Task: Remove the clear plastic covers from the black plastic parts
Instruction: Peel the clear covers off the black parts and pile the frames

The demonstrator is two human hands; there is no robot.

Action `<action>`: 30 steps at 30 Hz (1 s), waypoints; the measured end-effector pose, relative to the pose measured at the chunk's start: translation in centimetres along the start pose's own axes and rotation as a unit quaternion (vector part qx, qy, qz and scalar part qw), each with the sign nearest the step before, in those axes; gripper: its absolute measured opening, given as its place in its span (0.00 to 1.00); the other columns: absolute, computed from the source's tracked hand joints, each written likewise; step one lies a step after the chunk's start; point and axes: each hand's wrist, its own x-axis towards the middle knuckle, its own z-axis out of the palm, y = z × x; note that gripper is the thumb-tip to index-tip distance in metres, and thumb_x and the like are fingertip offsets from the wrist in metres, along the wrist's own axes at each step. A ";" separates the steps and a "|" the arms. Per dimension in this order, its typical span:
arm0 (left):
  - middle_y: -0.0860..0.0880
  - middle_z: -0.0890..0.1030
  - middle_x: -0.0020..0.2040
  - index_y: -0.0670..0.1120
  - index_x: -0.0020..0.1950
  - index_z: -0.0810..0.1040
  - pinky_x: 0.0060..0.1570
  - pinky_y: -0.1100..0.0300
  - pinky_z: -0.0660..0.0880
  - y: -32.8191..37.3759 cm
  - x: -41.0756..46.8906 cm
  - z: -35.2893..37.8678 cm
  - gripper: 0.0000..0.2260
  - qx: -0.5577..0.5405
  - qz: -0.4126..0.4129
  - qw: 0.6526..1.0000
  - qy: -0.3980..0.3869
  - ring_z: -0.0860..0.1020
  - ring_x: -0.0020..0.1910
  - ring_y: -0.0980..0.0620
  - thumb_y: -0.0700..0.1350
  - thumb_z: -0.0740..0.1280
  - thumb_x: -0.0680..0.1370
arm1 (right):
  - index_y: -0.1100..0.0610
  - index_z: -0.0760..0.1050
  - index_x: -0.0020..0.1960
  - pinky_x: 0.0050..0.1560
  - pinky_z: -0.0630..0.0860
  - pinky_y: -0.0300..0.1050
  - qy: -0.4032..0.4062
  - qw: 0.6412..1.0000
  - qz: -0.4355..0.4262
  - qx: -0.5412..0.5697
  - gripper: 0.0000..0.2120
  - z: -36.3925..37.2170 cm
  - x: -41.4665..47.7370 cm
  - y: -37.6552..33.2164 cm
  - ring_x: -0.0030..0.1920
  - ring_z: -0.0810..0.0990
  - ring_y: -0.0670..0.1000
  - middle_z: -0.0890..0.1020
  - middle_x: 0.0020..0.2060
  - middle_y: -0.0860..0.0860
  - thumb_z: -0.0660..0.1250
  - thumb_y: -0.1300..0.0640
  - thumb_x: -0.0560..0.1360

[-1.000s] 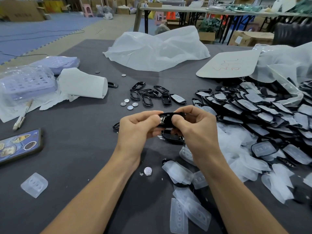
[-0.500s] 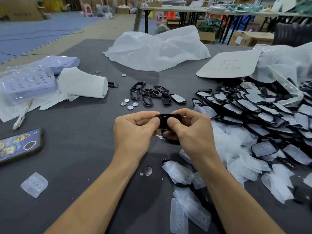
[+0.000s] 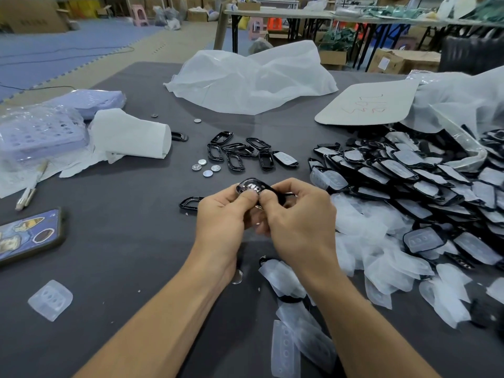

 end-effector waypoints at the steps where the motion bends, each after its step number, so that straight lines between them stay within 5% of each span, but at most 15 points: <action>1: 0.38 0.82 0.39 0.30 0.47 0.80 0.28 0.61 0.77 0.1 0.0 0.0 0.07 -0.012 -0.007 1.000 0.011 0.80 0.33 0.46 0.34 0.66 0.81 | 0.51 0.79 0.40 0.31 0.77 0.34 -0.011 1.000 -0.007 -0.021 0.07 0.0 0.0 0.0 0.26 0.82 0.43 0.83 0.25 0.44 0.72 0.55 0.77; 5: 0.47 0.87 0.37 0.40 0.44 0.83 0.36 0.63 0.82 0.6 0.7 -0.5 0.09 -0.016 0.004 0.999 0.049 0.85 0.34 0.53 0.32 0.66 0.81 | 0.51 0.82 0.42 0.36 0.74 0.38 0.034 0.986 -0.036 -0.160 0.10 -1.6 1.1 0.3 0.31 0.79 0.43 0.81 0.28 0.44 0.72 0.46 0.77; 8: 0.46 0.87 0.37 0.39 0.46 0.83 0.38 0.61 0.84 1.0 1.3 -1.3 0.10 -0.010 -0.022 0.998 0.049 0.86 0.36 0.51 0.32 0.64 0.82 | 0.50 0.83 0.43 0.41 0.77 0.46 0.082 0.943 -0.037 -0.320 0.07 -4.6 2.7 0.3 0.35 0.80 0.50 0.83 0.34 0.46 0.69 0.53 0.78; 12: 0.46 0.85 0.38 0.42 0.48 0.84 0.36 0.60 0.83 0.8 1.2 -1.4 0.12 0.021 -0.035 0.999 0.031 0.85 0.37 0.51 0.32 0.62 0.84 | 0.47 0.82 0.42 0.48 0.74 0.49 0.002 0.866 0.099 -0.491 0.04 -8.4 3.8 0.6 0.40 0.78 0.54 0.81 0.36 0.47 0.71 0.56 0.73; 15: 0.48 0.84 0.36 0.44 0.52 0.84 0.34 0.60 0.82 0.6 1.2 -1.2 0.13 0.046 -0.022 0.999 0.014 0.83 0.35 0.56 0.34 0.60 0.85 | 0.47 0.80 0.42 0.47 0.74 0.48 -0.051 0.864 0.154 -0.477 0.04 -9.2 3.9 0.5 0.45 0.81 0.54 0.83 0.41 0.48 0.75 0.50 0.72; 18: 0.50 0.86 0.36 0.47 0.55 0.84 0.32 0.63 0.80 0.6 1.3 -1.2 0.13 0.063 -0.013 0.998 0.017 0.83 0.36 0.59 0.36 0.60 0.85 | 0.48 0.79 0.41 0.46 0.80 0.49 -0.070 0.869 0.153 -0.466 0.07 -9.8 3.9 0.4 0.42 0.82 0.53 0.82 0.39 0.48 0.76 0.48 0.71; 23: 0.49 0.86 0.36 0.46 0.54 0.84 0.30 0.64 0.79 0.8 1.3 -1.1 0.12 0.063 -0.016 0.997 0.029 0.84 0.35 0.60 0.35 0.63 0.84 | 0.47 0.78 0.41 0.44 0.77 0.48 -0.077 0.853 0.143 -0.495 0.14 -10.1 3.8 -0.1 0.41 0.83 0.53 0.83 0.38 0.47 0.81 0.41 0.66; 27: 0.49 0.87 0.36 0.47 0.54 0.85 0.30 0.63 0.79 0.7 1.3 -1.2 0.12 0.075 -0.021 0.997 0.028 0.84 0.36 0.59 0.35 0.63 0.84 | 0.48 0.80 0.42 0.45 0.77 0.48 -0.057 0.838 0.139 -0.525 0.07 -9.5 3.9 -0.1 0.43 0.83 0.55 0.83 0.38 0.49 0.78 0.54 0.69; 30: 0.49 0.87 0.36 0.47 0.53 0.85 0.30 0.63 0.79 0.6 1.2 -1.1 0.12 0.080 -0.022 0.996 0.025 0.85 0.36 0.58 0.35 0.63 0.83 | 0.48 0.79 0.36 0.42 0.74 0.45 -0.035 0.862 0.115 -0.493 0.08 -9.5 4.0 0.1 0.42 0.81 0.53 0.82 0.36 0.47 0.75 0.58 0.70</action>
